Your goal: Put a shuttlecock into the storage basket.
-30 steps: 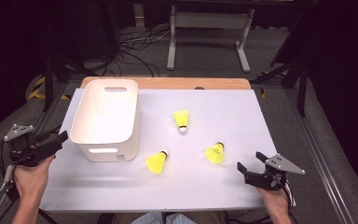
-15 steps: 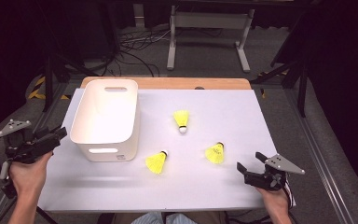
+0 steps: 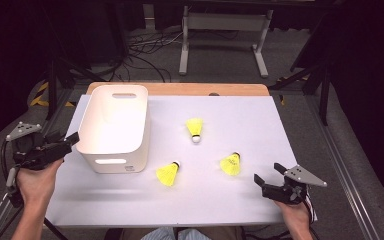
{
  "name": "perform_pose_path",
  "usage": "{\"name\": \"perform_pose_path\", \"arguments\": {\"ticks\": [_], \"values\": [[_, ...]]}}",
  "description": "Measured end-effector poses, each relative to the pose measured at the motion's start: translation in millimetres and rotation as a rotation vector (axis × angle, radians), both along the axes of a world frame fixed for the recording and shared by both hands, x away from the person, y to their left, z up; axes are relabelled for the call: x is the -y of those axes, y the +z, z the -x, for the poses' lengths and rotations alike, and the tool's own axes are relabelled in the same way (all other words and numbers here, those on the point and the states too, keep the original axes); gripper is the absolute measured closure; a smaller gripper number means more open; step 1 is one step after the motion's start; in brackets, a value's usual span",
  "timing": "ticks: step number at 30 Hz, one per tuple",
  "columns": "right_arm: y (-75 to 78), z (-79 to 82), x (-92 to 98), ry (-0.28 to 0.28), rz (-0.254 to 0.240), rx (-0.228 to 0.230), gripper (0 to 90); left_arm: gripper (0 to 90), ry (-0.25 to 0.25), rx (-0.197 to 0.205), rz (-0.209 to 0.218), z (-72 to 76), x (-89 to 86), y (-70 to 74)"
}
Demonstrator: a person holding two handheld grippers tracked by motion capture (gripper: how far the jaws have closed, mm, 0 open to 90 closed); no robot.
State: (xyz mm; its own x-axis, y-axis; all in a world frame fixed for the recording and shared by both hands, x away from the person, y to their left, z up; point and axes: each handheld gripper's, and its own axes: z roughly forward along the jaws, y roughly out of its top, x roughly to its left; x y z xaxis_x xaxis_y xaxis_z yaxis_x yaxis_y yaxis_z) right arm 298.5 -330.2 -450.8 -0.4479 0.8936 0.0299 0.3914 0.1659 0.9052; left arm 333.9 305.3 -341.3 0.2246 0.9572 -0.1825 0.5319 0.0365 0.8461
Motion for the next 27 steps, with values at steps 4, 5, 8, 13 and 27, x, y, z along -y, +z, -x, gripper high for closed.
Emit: {"name": "perform_pose_path", "arguments": {"ticks": [4, 5, 8, 13, 27], "values": [[-0.1, -0.2, -0.6, 0.002, 0.002, 0.000, 12.8, 35.7, -0.015, -0.004, -0.008, -3.3, 8.5, 1.9], [-0.1, -0.2, -0.6, 0.002, 0.002, 0.000, 12.8, 35.9, -0.015, -0.004, -0.008, -3.3, 8.5, 1.9], [-0.2, -0.4, -0.4, 0.001, 0.001, -0.002, 12.9, 36.4, -0.034, -0.008, -0.014, -6.2, 17.4, 4.4], [-0.2, -0.4, -0.8, 0.002, -0.001, -0.002, 12.9, 36.9, -0.051, -0.017, -0.019, -11.7, 25.9, 5.8], [-0.4, -0.3, 0.0, 0.000, -0.005, -0.006, 12.9, 38.3, -0.098, -0.018, -0.022, -14.3, 43.2, 7.8]]}}
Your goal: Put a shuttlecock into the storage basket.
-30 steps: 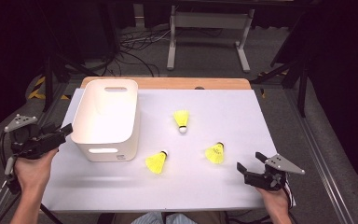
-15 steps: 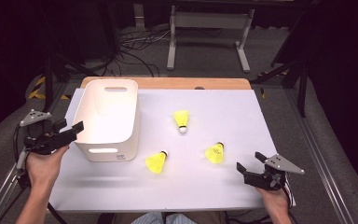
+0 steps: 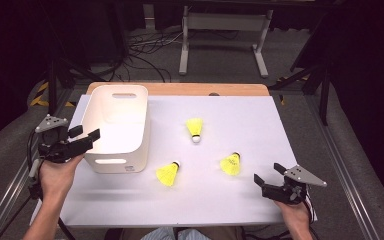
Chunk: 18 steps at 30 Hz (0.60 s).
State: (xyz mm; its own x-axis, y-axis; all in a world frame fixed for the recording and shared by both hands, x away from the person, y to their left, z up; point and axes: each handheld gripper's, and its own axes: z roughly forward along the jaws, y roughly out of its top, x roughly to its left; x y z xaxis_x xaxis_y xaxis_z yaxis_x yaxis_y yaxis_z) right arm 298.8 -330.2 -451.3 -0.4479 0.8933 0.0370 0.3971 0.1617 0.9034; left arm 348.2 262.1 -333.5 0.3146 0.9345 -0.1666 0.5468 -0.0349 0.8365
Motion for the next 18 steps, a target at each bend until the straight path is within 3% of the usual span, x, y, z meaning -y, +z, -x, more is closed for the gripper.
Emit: {"name": "perform_pose_path", "arguments": {"ticks": [18], "values": [[-0.3, -0.3, 0.1, 0.002, -0.001, -0.003, 12.9, 38.9, -0.062, -0.003, 0.036, -4.7, 23.1, 3.5]]}}
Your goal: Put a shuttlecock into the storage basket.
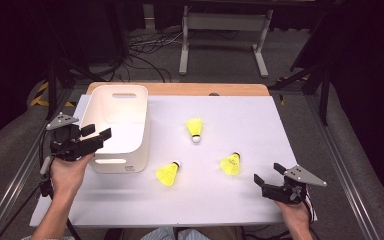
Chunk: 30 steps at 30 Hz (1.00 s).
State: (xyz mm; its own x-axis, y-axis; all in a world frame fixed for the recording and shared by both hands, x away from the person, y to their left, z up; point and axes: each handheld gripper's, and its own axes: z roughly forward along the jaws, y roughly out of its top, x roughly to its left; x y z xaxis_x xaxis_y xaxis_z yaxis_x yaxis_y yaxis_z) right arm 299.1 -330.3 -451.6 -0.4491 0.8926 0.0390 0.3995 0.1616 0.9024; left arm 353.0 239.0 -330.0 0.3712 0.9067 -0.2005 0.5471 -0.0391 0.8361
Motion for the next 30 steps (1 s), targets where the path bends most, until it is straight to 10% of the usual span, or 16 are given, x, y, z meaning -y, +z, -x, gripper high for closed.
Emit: {"name": "perform_pose_path", "arguments": {"ticks": [30], "values": [[-0.3, -0.1, 0.5, 0.000, 0.000, -0.003, 13.0, 39.2, -0.098, -0.013, -0.008, -4.2, 34.7, -0.1]]}}
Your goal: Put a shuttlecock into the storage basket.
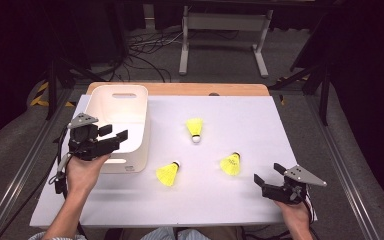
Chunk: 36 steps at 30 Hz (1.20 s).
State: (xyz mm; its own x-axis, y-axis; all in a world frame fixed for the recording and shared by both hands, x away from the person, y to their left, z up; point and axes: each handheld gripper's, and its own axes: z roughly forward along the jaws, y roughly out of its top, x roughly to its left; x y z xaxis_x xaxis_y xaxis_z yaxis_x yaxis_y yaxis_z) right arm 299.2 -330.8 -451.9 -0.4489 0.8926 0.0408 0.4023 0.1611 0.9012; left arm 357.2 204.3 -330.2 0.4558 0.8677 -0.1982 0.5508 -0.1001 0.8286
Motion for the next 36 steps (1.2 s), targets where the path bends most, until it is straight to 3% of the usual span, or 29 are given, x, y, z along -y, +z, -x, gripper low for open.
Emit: {"name": "perform_pose_path", "arguments": {"ticks": [25, 36], "values": [[0.7, 1.0, 0.3, -0.004, -0.002, 0.009, 13.3, 39.6, -0.067, -0.015, 0.000, -6.6, 30.9, -0.7], [0.4, 0.8, 0.1, -0.002, 0.000, 0.006, 13.3, 40.5, -0.105, -0.023, -0.021, -9.6, 44.7, -1.2]]}}
